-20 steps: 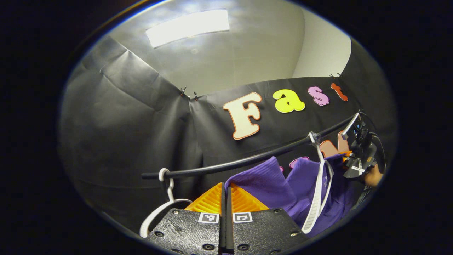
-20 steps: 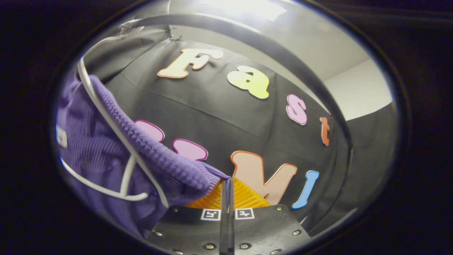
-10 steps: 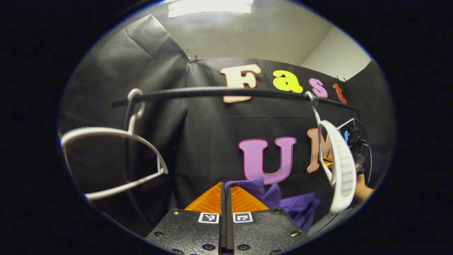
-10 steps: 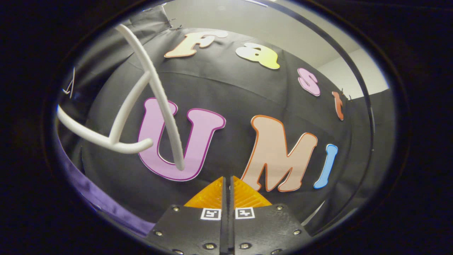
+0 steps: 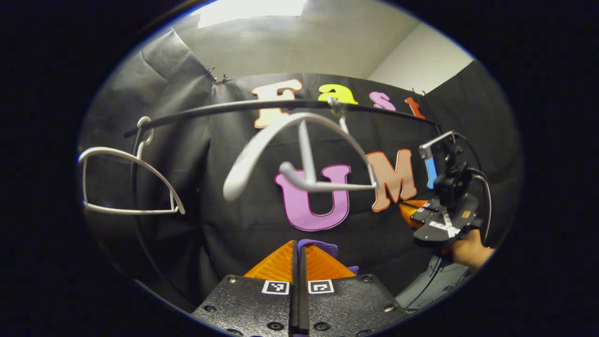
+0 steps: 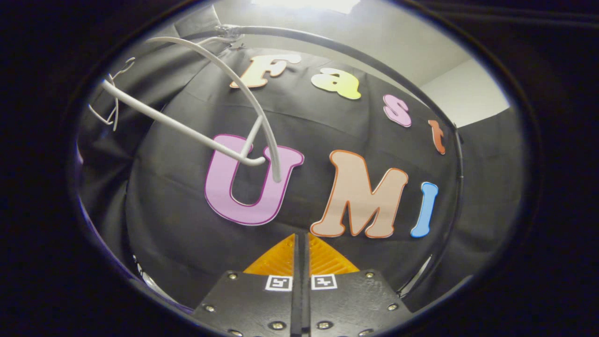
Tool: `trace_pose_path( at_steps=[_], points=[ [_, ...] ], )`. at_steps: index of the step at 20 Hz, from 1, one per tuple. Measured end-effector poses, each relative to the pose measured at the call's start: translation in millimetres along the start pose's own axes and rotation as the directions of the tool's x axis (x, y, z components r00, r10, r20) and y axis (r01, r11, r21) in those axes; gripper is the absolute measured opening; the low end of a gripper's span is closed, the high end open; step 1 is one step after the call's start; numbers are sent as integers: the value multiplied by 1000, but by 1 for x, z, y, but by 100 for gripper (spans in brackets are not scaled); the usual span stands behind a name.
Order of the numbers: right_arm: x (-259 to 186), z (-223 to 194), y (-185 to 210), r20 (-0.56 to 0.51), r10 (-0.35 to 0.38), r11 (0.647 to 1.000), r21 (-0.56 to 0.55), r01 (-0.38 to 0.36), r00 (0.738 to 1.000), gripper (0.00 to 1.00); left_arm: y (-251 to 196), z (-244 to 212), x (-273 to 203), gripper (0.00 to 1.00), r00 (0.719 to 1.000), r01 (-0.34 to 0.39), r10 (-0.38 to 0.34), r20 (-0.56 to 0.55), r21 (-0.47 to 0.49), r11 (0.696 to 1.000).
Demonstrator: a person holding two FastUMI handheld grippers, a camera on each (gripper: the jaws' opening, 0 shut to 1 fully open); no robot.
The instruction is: Grasp the clothes on the hanger with both hands and then place them into the laundry hamper below.
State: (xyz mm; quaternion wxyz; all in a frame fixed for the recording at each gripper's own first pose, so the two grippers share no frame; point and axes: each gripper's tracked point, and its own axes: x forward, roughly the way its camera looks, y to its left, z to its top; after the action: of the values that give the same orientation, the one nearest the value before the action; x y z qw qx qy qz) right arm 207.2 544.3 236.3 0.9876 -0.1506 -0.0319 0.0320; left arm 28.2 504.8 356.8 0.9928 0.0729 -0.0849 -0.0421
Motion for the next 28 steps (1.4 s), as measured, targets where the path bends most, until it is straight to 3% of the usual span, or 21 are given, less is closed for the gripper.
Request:
trace_pose_path(
  at_steps=[7, 16, 20, 25, 28],
  points=[
    [-47, 29, -26, 15, 16, 998, 53, -17, 1000, 0, -33, 41, -26, 0, 999, 35, -33, 30, -53, 998],
    [-119, 85, -25, 31, 122, 979, 159, -125, 992, 0, -84, 103, -33, 2, 990, 111, -102, 96, -94, 989],
    [-135, 79, -19, 18, 139, 969, 205, -140, 990, 0, -96, 77, -18, 0, 991, 116, -109, 78, -94, 989],
    [-134, 21, -5, -65, 149, 961, 246, -129, 987, 3, -123, 0, 9, 0, 988, 150, -151, -3, -121, 981],
    [-134, -19, 8, -111, 156, 957, 262, -122, 981, 1, -124, -46, 16, 0, 992, 115, -120, -36, -114, 987]
  ],
)
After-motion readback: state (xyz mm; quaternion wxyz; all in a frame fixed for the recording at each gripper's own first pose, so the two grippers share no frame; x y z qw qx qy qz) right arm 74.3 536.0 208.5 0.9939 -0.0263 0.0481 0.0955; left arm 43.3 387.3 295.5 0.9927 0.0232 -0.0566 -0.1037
